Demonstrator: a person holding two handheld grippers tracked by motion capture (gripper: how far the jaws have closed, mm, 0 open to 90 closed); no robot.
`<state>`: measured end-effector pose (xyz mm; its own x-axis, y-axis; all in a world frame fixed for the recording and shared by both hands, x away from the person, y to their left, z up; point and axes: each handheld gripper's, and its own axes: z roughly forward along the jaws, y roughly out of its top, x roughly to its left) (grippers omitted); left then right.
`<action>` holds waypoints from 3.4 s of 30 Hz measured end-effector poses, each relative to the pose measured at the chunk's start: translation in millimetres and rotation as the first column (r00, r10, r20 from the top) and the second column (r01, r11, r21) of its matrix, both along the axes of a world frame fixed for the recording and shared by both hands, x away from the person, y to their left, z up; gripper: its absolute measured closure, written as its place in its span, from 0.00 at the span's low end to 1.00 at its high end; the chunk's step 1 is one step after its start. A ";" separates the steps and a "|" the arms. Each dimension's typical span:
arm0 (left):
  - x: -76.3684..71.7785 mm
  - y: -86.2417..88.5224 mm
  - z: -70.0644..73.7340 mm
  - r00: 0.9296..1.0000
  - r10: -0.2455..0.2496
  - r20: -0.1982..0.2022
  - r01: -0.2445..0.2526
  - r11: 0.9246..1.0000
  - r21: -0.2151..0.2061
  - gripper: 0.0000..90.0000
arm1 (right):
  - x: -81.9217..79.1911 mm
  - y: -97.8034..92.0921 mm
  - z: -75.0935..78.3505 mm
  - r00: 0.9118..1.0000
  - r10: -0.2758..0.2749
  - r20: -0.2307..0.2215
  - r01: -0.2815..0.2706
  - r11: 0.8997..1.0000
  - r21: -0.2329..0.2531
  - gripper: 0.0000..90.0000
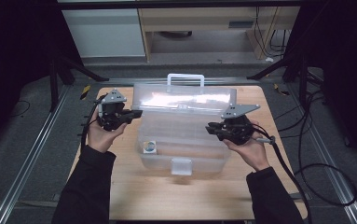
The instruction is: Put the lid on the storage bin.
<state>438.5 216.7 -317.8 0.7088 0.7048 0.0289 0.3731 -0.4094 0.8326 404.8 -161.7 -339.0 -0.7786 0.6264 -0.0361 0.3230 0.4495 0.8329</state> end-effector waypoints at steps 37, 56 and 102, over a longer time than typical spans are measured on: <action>-22.7 5.7 -33.5 0.996 -0.025 -0.082 0.033 0.994 0.100 0.99 | -23.3 -58.7 -29.1 0.976 -0.213 -0.045 0.216 0.973 0.086 0.94; -25.8 16.6 -50.6 0.994 0.003 -0.109 0.013 0.989 0.147 0.99 | -33.5 -63.3 -42.8 0.972 -0.222 -0.075 0.227 0.972 0.058 0.93; -10.6 67.8 -85.6 0.963 0.211 -0.169 -0.182 0.969 0.168 0.75 | -27.5 -101.5 -76.6 0.895 -0.445 -0.008 0.443 0.892 -0.092 0.44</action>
<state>427.9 284.6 -403.4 0.5597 0.8282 0.0267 0.6000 -0.4273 0.6764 377.3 -263.2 -415.7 -0.4217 0.9025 -0.0873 0.5282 0.3228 0.7854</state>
